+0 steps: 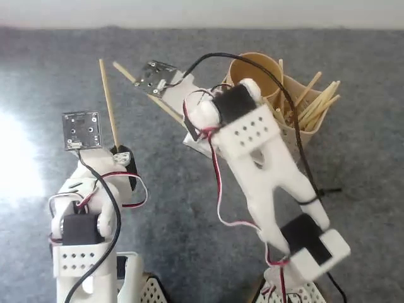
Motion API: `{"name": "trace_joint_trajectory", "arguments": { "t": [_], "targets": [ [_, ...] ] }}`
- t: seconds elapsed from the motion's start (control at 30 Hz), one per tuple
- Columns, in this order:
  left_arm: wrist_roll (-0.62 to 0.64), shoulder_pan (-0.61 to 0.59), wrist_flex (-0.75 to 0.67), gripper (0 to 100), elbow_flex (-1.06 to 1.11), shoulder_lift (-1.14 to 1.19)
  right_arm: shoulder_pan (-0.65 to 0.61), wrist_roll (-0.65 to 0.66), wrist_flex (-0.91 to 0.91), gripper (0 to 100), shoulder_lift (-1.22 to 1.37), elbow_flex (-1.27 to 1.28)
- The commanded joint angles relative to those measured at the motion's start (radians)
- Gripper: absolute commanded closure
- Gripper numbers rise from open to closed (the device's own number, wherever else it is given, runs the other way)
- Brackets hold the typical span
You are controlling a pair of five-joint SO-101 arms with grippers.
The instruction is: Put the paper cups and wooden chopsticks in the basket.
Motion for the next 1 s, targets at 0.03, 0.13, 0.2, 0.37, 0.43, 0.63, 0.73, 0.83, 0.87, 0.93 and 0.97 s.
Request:
{"name": "trace_joint_trajectory", "arguments": {
  "t": [0.03, 0.13, 0.2, 0.37, 0.43, 0.63, 0.73, 0.83, 0.87, 0.93, 0.97],
  "targets": [
    [0.015, -0.002, 0.000, 99, -0.030, -0.014, -0.005, 0.023, 0.005, 99.1, -0.127, -0.051],
    [0.015, 0.000, -0.002, 99, -0.030, -0.014, -0.004, 0.032, 0.005, 99.1, -0.188, -0.089],
    [0.015, 0.000, -0.003, 99, -0.031, -0.014, 0.030, 0.031, 0.007, 99.1, -0.236, -0.143],
    [0.012, 0.002, -0.071, 99, -0.028, -0.014, 0.269, 0.026, -0.004, 99.1, -0.351, -0.195],
    [0.014, 0.006, -0.109, 99, -0.028, -0.014, 0.363, 0.002, -0.008, 99.1, -0.383, -0.193],
    [0.040, 0.150, -0.241, 99, -0.028, -0.014, 0.529, -0.121, -0.036, 99.1, -0.426, -0.181],
    [0.068, 0.259, -0.327, 99, -0.035, -0.014, 0.549, -0.143, -0.116, 99.1, -0.437, -0.078],
    [0.072, 0.342, -0.466, 99, -0.036, -0.012, 0.541, -0.141, -0.274, 99.1, -0.461, 0.109],
    [0.072, 0.362, -0.517, 99, -0.036, -0.011, 0.541, -0.143, -0.331, 99.1, -0.481, 0.175],
    [0.074, 0.391, -0.618, 99, -0.036, -0.006, 0.541, -0.144, -0.443, 99.1, -0.536, 0.322],
    [0.074, 0.411, -0.663, 99, -0.035, -0.006, 0.541, -0.144, -0.496, 99.1, -0.570, 0.400]
  ]
}}
